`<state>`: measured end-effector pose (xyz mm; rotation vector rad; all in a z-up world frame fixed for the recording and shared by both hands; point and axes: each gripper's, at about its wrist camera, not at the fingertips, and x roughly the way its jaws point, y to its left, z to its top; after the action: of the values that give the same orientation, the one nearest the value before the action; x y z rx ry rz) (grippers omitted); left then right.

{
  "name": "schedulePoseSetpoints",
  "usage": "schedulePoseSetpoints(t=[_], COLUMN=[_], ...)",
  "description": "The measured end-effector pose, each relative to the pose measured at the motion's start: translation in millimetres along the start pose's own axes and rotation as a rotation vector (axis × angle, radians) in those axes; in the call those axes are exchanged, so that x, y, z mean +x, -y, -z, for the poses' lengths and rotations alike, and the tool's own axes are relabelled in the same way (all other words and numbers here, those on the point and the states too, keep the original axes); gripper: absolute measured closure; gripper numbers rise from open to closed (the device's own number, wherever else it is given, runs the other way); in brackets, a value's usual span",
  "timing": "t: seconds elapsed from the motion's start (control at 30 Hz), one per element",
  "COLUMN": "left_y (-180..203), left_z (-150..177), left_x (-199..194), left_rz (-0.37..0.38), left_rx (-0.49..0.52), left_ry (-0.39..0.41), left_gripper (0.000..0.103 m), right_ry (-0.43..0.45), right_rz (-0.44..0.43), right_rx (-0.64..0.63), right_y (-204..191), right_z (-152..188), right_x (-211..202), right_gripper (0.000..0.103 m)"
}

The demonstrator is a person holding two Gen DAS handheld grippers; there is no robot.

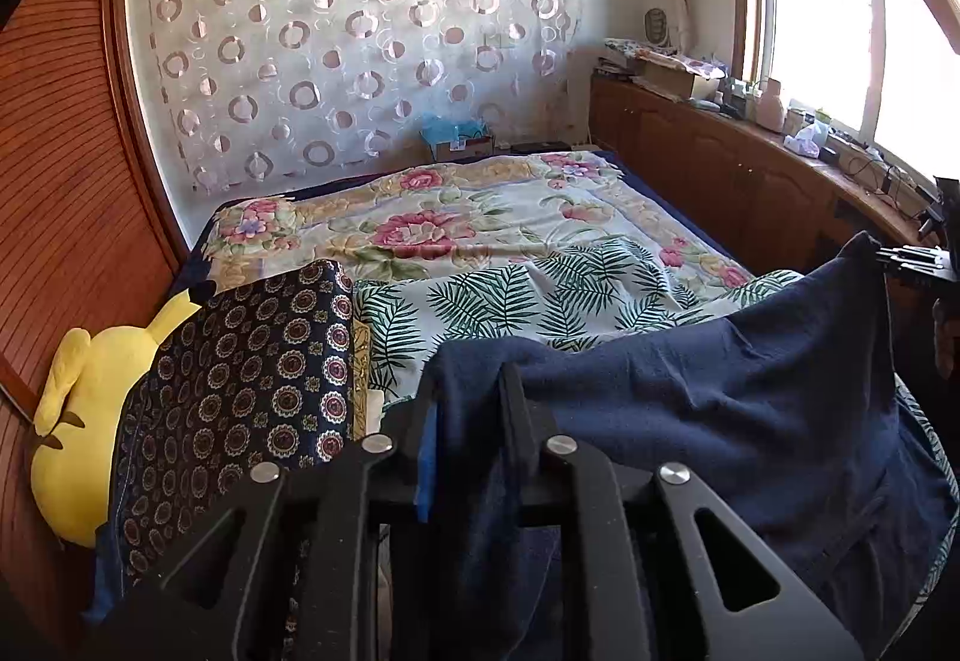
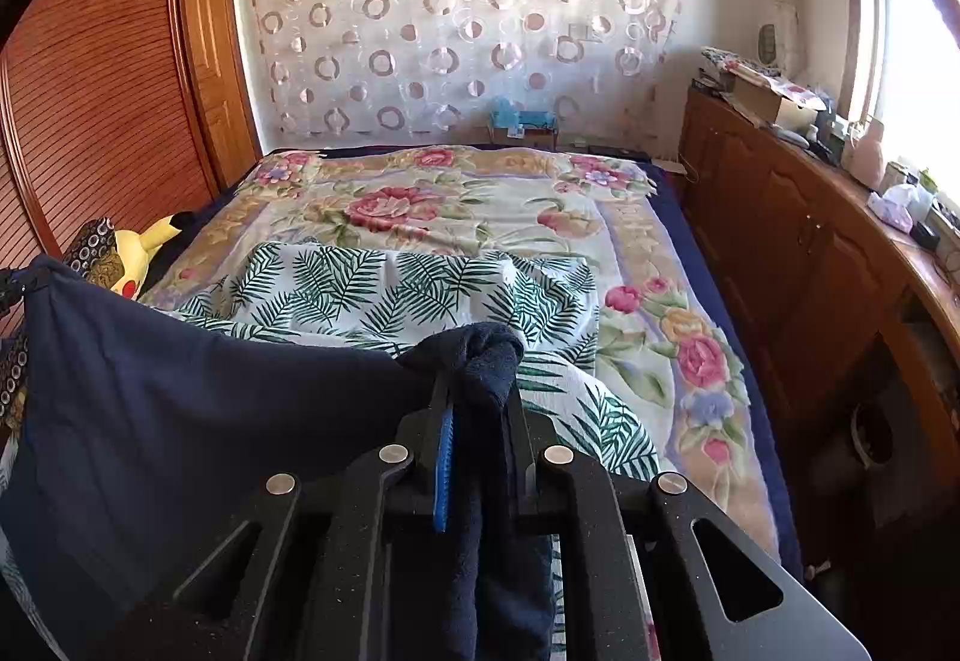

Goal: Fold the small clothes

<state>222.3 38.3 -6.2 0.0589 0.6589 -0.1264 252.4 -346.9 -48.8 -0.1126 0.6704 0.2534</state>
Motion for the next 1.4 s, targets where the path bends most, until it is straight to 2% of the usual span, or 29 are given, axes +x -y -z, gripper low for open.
schedulePoseSetpoints(t=[0.03,0.07,0.13,0.17,0.23,0.33,0.5,0.63,0.93,1.03,1.17,1.23,1.4], left_y=[0,0,0,0,2,11,26,34,34,35,41,44,49], left_z=[2,4,8,13,21,41,75,100,135,141,147,149,151], left_x=[-5,-8,-15,-20,-23,-32,-48,-54,-40,-35,-28,-24,-23], left_rz=[0.005,0.012,0.031,0.05,0.079,0.105,0.105,0.122,0.099,0.092,0.088,0.087,0.073], left_rx=[-0.002,-0.002,-0.003,-0.009,-0.014,-0.004,0.0,-0.009,-0.021,-0.016,-0.008,-0.013,-0.015], left_ry=[0.003,0.007,0.012,0.005,-0.016,-0.033,-0.052,-0.082,-0.171,-0.189,-0.209,-0.216,-0.22], left_gripper=[0.071,0.062,0.053,0.04,0.022,0.022,0.022,0.022,0.022,0.022,0.022,0.022,0.022], right_ry=[-0.001,-0.005,-0.01,-0.01,-0.005,-0.015,-0.055,-0.084,-0.164,-0.156,-0.164,-0.166,-0.166], right_rz=[0.015,0.027,0.012,0.008,-0.008,-0.037,-0.062,-0.054,0.003,0.008,0.003,-0.007,-0.002], right_rx=[0.001,-0.004,-0.015,-0.021,-0.032,-0.041,-0.034,-0.027,-0.023,-0.02,-0.021,-0.019,-0.028], right_y=[1,-1,-4,-5,-8,-11,-17,-17,-9,-11,-9,-10,-11], right_z=[-1,0,1,3,12,30,62,81,84,77,73,76,82], right_x=[-2,-6,-8,-8,-15,-19,-28,-29,-11,-12,-8,-6,-2], right_gripper=[0.072,0.067,0.067,0.066,0.066,0.066,0.066,0.066,0.066,0.06,0.038,0.033,0.028])
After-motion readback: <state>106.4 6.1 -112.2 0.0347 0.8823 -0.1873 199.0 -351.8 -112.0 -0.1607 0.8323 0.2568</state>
